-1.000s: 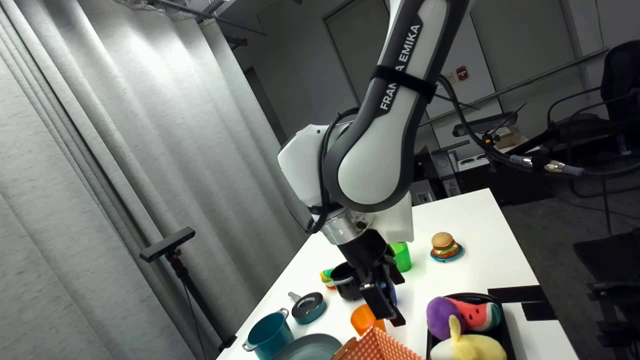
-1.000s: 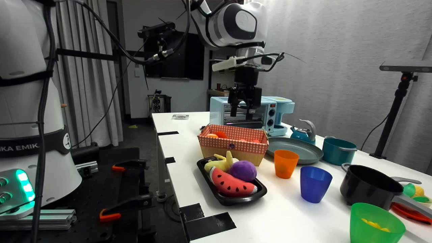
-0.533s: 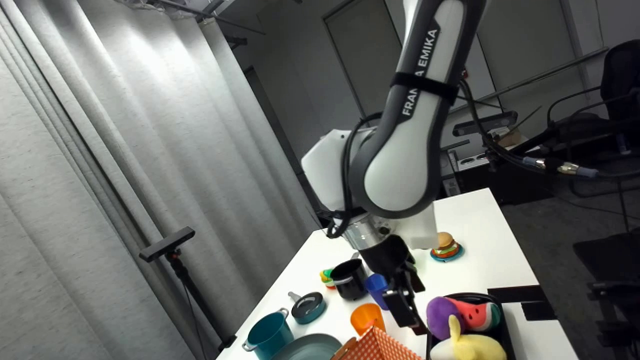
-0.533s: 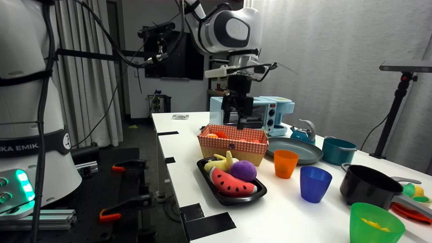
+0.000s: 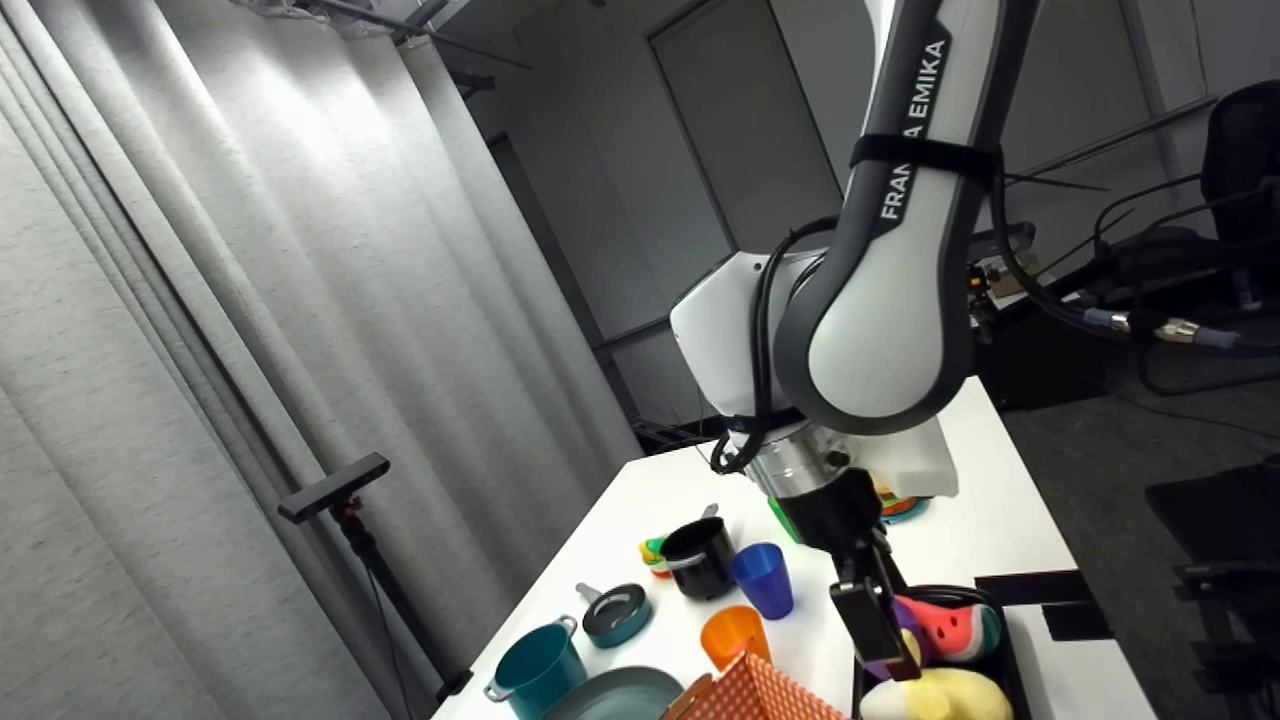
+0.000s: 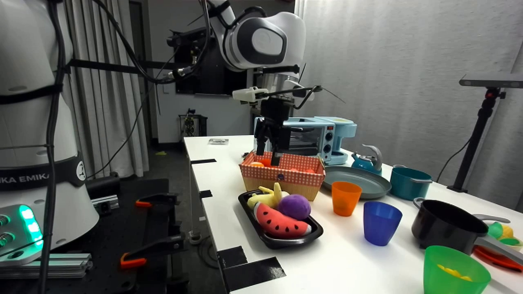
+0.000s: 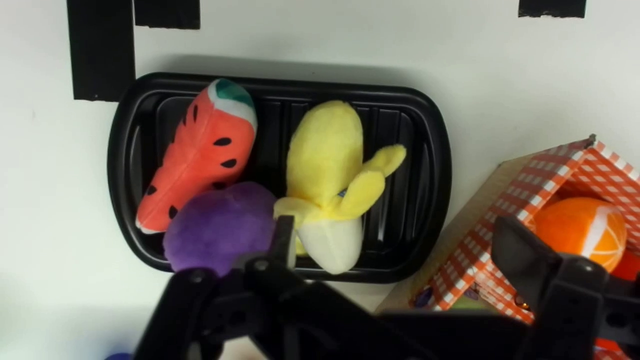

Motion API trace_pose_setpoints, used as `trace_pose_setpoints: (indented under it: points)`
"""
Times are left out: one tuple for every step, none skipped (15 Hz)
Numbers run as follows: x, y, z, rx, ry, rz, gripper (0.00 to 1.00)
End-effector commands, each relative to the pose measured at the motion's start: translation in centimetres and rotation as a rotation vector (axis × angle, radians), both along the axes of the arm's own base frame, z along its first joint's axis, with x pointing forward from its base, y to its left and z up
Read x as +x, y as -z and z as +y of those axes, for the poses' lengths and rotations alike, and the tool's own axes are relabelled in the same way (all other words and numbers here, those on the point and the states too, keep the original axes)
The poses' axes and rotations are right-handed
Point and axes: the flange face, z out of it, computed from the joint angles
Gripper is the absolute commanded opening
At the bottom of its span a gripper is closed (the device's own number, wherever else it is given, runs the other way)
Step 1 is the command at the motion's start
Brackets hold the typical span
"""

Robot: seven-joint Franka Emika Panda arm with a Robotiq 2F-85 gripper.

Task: Remove the watermelon plushie from the box and put them on the tray,then put two of them back

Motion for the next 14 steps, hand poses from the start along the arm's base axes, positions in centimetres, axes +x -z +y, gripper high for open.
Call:
trace_pose_setpoints:
  points:
    - [0.0,-0.1,0.0,0.000,0.000,0.001,1.00]
    - [0.0,0.0,0.0,0.000,0.000,0.001,1.00]
    - [0.0,0.0,0.0,0.000,0.000,0.001,1.00]
    - [0.0,0.0,0.0,0.000,0.000,0.001,1.00]
    - [0.1,0.0,-0.1,-0.005,0.001,-0.007,1.00]
    - [0.2,0.2,-0.3,-0.014,0.005,-0.011,1.00]
    - [0.3,0.4,-0.5,-0.021,0.004,-0.011,1.00]
    - [0.5,0.7,-0.7,-0.030,0.005,-0.009,1.00]
    - [0.7,1.0,-0.9,-0.035,0.005,-0.007,1.00]
    - [0.9,1.3,-1.0,-0.040,0.003,-0.004,1.00]
    - [1.1,1.6,-1.1,-0.046,0.003,-0.002,1.00]
    - [1.3,2.1,-1.1,-0.049,0.002,0.002,1.00]
    - [1.4,2.5,-1.1,-0.052,0.000,0.006,1.00]
    - [1.7,3.0,-0.9,-0.056,-0.002,0.013,1.00]
